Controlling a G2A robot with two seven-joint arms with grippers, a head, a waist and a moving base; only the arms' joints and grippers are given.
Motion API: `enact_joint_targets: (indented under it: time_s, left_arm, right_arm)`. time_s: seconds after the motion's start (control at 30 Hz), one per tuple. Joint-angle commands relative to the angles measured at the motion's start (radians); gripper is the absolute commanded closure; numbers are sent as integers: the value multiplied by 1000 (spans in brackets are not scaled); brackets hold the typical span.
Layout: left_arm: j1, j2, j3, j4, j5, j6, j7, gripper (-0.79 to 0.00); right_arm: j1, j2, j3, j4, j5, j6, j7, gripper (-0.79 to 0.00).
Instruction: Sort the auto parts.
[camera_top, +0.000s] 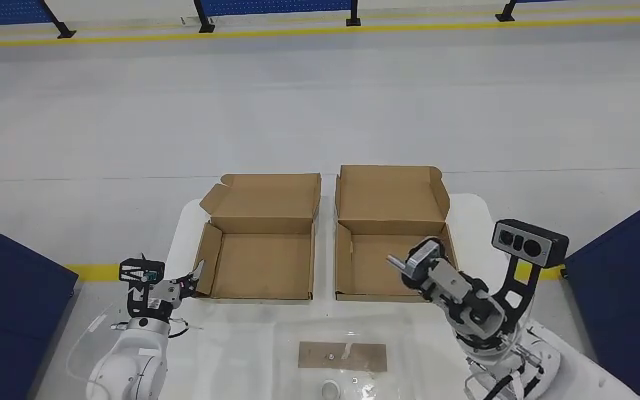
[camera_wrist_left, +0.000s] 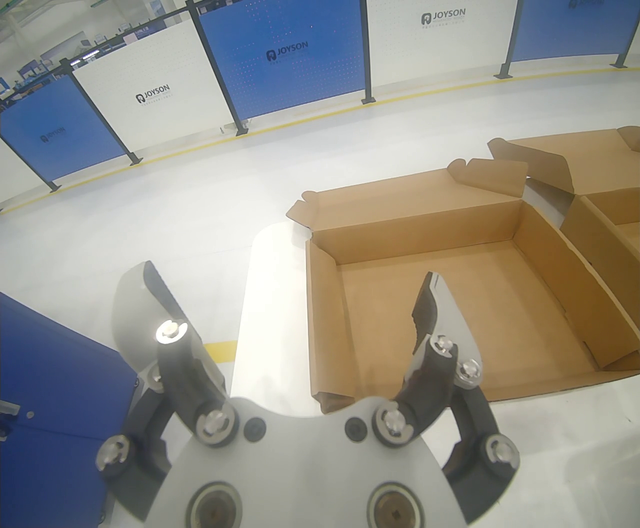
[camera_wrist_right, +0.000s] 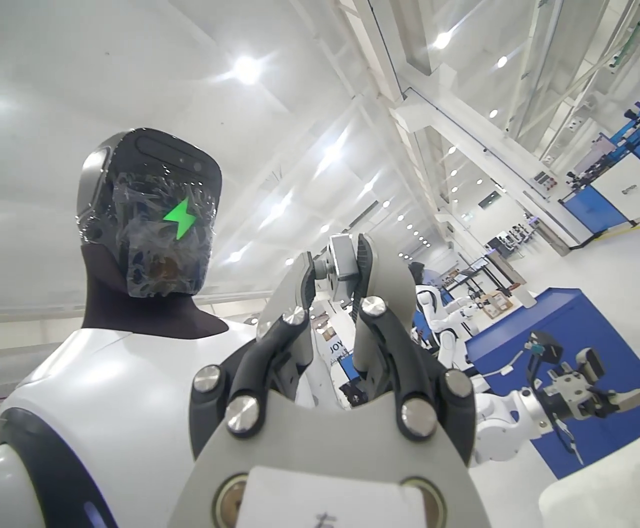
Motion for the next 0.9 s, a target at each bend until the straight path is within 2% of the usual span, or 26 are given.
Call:
enact_joint_targets:
  time_s: [0.0,0.2,0.43,0.87]
  left_arm:
    - [0,0,0,0,0,0,0,-785]
    - [0,0,0,0,0,0,0,-785]
    - [0,0,0,0,0,0,0,-785]
    - [0,0,0,0,0,0,0,-785]
  right_arm:
    - [-8,-3,4,-3,39,-21,15,0]
    - [-20,-12,10,-3,179,-83,97,0]
    - [-32,-21,43,11,254,-91,182,0]
    - [-100,-43,147,3,55,46,174,0]
